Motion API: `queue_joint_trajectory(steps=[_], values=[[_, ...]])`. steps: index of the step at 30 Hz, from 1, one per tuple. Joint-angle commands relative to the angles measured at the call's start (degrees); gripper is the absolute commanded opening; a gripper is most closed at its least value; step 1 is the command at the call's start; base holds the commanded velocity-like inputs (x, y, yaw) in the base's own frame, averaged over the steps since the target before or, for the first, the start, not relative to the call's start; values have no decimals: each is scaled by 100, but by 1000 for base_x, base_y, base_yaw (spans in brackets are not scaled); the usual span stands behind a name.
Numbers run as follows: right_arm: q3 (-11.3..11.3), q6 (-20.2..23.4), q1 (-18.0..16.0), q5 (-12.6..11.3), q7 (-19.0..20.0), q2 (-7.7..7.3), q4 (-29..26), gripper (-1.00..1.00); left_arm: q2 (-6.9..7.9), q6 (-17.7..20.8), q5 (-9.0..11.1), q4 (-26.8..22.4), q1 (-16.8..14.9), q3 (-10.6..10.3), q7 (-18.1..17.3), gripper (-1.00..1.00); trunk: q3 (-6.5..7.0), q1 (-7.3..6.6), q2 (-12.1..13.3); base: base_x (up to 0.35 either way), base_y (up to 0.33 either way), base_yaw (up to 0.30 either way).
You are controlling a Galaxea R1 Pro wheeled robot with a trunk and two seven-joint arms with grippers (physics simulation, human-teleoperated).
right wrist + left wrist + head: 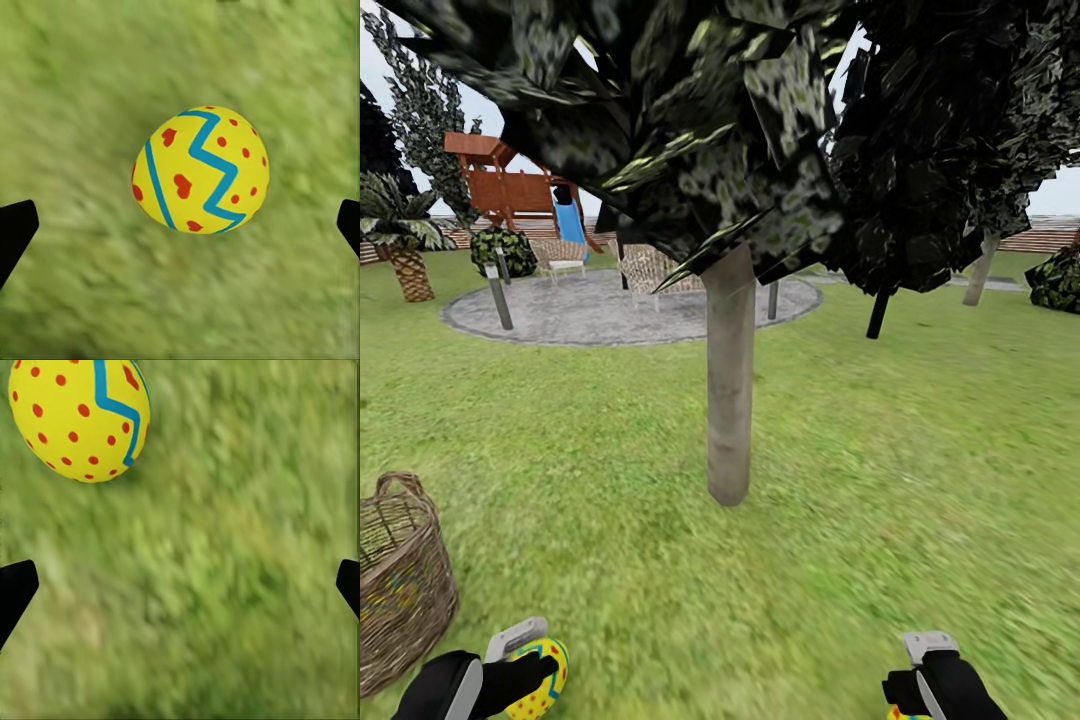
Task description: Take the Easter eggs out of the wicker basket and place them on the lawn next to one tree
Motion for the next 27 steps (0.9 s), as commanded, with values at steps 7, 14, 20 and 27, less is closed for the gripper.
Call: queue_joint_trajectory(steps=[7, 14, 20, 27], values=[[-9, 30, -2, 2, -4, -9, -7, 100, -2, 28, -14, -4, -3, 7, -37, 100, 120, -156, 280, 0, 0, 0], [6, 28, -2, 51, -5, 1, 0, 100, -2, 28, -22, 8, -3, 10, -27, 100, 252, -309, 560, 0, 0, 0], [7, 28, -2, 32, 4, 2, 2, 100, -2, 24, -23, 13, -3, 4, -24, 100, 361, -441, 801, 0, 0, 0], [7, 29, -2, 20, 5, 2, 2, 100, -2, 19, -23, 13, -3, 4, -23, 100, 487, -595, 1082, 0, 0, 0]])
